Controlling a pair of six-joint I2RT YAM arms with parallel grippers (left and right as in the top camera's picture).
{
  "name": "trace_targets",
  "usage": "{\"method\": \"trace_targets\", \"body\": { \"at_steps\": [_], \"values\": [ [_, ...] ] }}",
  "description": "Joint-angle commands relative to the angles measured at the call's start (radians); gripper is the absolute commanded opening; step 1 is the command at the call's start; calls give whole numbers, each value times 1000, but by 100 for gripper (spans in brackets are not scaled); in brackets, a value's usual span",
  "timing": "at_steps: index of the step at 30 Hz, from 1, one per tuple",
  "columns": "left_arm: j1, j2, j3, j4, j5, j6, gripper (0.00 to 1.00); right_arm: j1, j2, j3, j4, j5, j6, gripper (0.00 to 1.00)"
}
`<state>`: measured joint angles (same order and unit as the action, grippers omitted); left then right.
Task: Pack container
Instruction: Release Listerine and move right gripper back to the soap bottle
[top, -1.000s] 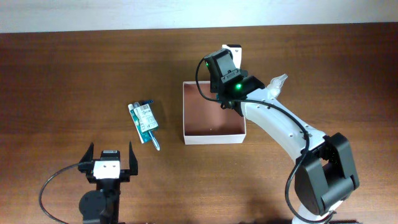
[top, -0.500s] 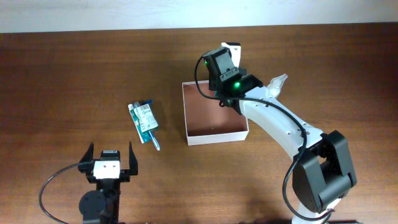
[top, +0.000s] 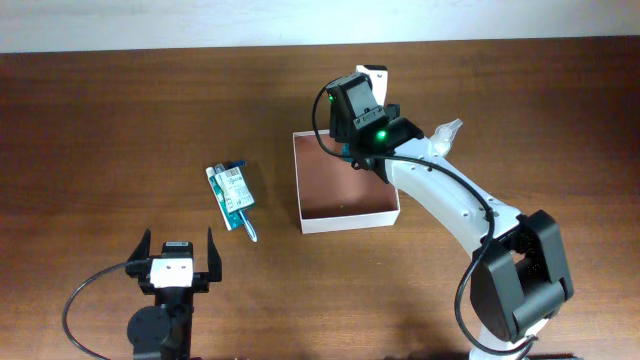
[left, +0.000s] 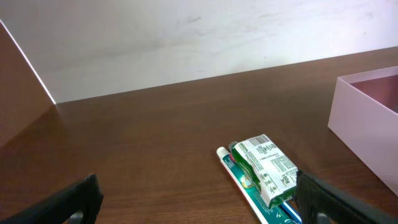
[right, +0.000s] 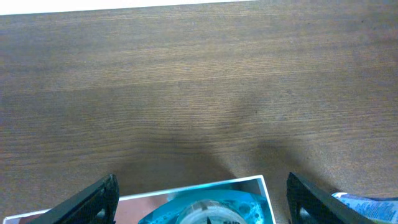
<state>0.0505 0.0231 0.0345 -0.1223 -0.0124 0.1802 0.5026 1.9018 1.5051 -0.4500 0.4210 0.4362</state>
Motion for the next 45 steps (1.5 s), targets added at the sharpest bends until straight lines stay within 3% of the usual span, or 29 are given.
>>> {"method": "trace_targets", "body": {
  "at_steps": [1,7,16,28,32,36,45],
  "values": [
    [-5,-6,-7,3,-7,16,99,-7,-19,32,5,2,-40,81],
    [-5,-6,-7,3,-7,16,99,-8,-105,98,-103,3,-93,83],
    [-5,-6,-7,3,-7,16,99,-114,-288,113,-318,9,-99,98],
    [-5,-6,-7,3,-7,16,99,-359,-336,106,-502,-92,-78,99],
    [-5,-6,-7,3,-7,16,100,-385,-336,65,-496,-135,-50,99],
    [-5,-6,-7,3,-7,16,99,-357,-336,-5,-477,-129,-49,88],
    [-5,-6,-7,3,-7,16,99,-286,-336,-258,-194,-93,-60,85]
  ]
}}
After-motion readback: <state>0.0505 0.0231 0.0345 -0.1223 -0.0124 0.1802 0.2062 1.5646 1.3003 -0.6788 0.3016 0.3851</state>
